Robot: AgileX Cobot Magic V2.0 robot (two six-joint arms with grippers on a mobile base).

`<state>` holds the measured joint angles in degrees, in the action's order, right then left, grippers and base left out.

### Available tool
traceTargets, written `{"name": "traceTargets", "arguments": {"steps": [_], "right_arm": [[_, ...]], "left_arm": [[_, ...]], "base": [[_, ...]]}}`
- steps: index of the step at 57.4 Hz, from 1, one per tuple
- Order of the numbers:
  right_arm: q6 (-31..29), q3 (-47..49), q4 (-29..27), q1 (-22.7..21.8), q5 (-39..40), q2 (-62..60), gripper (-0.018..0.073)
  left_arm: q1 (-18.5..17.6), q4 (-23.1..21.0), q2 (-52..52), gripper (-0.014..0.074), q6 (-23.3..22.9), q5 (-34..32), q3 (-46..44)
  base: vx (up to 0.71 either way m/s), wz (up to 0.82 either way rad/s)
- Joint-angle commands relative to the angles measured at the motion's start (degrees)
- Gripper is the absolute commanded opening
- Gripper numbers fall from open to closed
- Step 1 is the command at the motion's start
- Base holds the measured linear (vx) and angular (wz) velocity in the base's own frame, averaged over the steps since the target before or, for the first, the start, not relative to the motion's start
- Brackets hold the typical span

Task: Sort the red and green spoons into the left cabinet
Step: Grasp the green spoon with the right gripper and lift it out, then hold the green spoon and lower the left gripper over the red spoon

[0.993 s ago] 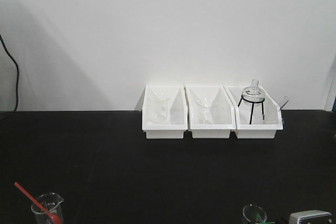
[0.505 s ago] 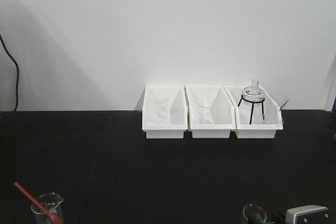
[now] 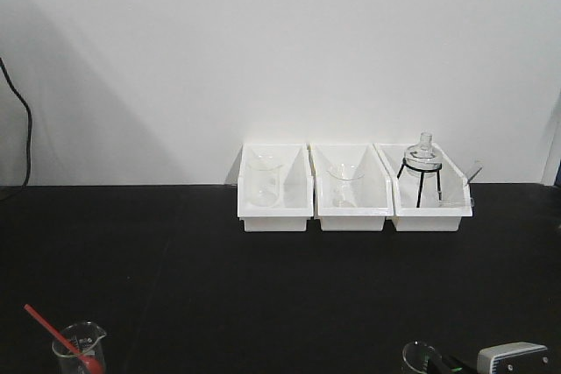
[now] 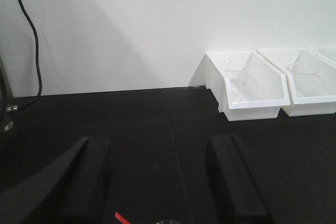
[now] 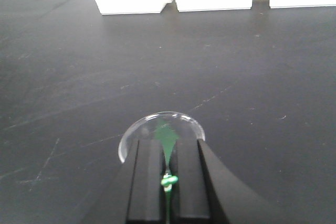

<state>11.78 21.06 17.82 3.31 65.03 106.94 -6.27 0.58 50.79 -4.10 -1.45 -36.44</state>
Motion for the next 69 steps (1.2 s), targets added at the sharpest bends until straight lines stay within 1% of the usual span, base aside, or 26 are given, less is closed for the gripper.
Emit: {"name": "traceTargets", "arguments": {"steps": [1, 20, 32, 38, 43, 47, 50, 53, 55, 59, 64, 68, 69], "right_arm": [[-0.7, 0.8, 0.3, 0.0, 12.0, -1.9, -0.0013], [-1.5, 0.9, 0.3, 0.0, 12.0, -5.0, -0.0008], [-1.5, 0.9, 0.3, 0.0, 12.0, -12.5, -0.0008], [-1.5, 0.9, 0.3, 0.0, 12.0, -16.8, -0.0008], [-1.4, 0.9, 0.4, 0.0, 12.0, -20.2, -0.0008], [-1.4, 0.9, 0.4, 0.0, 11.6, -22.5, -0.0008], [-1.4, 0.9, 0.4, 0.0, 10.9, -24.1, -0.0008], [-1.4, 0.9, 0.4, -0.1, 10.1, -25.2, -0.0008], [-1.4, 0.9, 0.4, -0.1, 9.6, -25.7, -0.0008], [-1.4, 0.9, 0.5, -0.1, 8.9, -26.3, -0.0008], [-1.4, 0.9, 0.5, -0.1, 8.9, -26.5, -0.0008], [-1.4, 0.9, 0.6, -0.1, 8.8, -26.5, -0.0008], [-1.4, 0.9, 0.7, -0.1, 8.8, -26.5, -0.0008]], "left_arm": [[0.0, -0.6, -0.4, 0.0514, -0.3, -4.7, -2.1], [0.0, -0.6, -0.4, 0.0514, -0.3, -4.7, -2.1], [0.0, -0.6, -0.4, 0.0514, -0.3, -5.0, -2.1], [0.0, -0.9, -0.4, 0.0514, -1.5, -4.6, -2.1], [0.0, -0.9, -0.4, 0.0514, -5.5, -1.8, -2.1], [0.0, -0.6, -0.4, 0.0514, -8.4, 2.6, -2.0], [0.0, -0.6, 0.0, 0.0514, -8.6, 5.2, -1.6], [0.0, -0.6, 0.5, 0.0514, -8.6, 5.7, -0.5], [0.0, -0.6, 1.1, 0.0514, -8.8, 5.1, 0.8], [0.0, -0.6, 2.5, 0.0514, -9.7, 1.9, 3.6], [0.0, -1.0, 4.6, 0.0514, -9.9, -4.1, 7.3], [0.0, -1.5, 6.5, 0.0514, -12.2, -9.6, 9.7], [0.0, -1.6, 6.9, 0.0514, -12.4, -10.1, 9.9]], "base": [[0.0, 0.0], [0.0, 0.0], [0.0, 0.0], [0.0, 0.0], [0.0, 0.0], [0.0, 0.0], [0.0, 0.0], [0.0, 0.0], [0.0, 0.0], [0.0, 0.0], [0.0, 0.0], [0.0, 0.0], [0.0, 0.0]]}}
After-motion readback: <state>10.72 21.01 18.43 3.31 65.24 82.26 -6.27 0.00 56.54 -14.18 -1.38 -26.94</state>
